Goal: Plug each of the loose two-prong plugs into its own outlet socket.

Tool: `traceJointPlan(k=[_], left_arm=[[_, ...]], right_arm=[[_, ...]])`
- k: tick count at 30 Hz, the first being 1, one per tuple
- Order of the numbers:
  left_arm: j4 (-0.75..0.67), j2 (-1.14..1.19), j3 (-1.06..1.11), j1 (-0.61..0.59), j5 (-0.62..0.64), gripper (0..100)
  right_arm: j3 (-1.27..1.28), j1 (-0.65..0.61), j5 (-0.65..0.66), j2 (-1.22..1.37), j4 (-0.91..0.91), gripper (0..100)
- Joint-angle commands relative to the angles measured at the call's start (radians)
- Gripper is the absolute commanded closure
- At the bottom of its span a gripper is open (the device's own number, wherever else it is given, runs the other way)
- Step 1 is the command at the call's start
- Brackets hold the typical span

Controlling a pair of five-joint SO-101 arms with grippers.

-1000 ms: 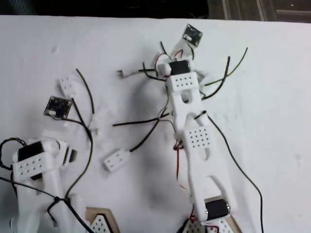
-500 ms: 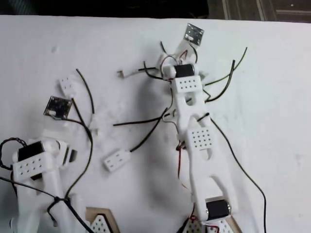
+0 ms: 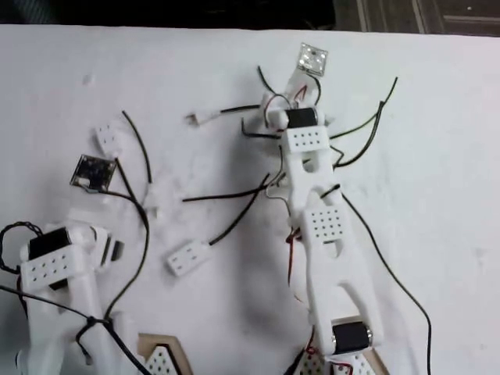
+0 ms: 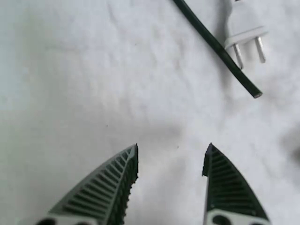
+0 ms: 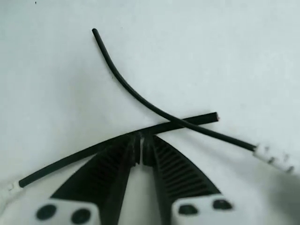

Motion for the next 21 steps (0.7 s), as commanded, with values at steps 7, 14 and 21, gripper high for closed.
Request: traceJointPlan(k=[7, 14, 21], left_arm=[[-0.015, -0.027, 0.000, -0.008, 0.008, 77], [-0.015, -0.027, 0.000, -0.008, 0.008, 77], [-0.015, -0.027, 0.000, -0.008, 0.008, 77]], right_arm=[[-0.029, -0.016, 0.133, -0.148, 0.137, 98.1], [-0.020, 0.001, 0.227, -0.154, -0.076, 98.1], [-0.018, -0.008, 0.460, -0.002, -0.325, 98.1]])
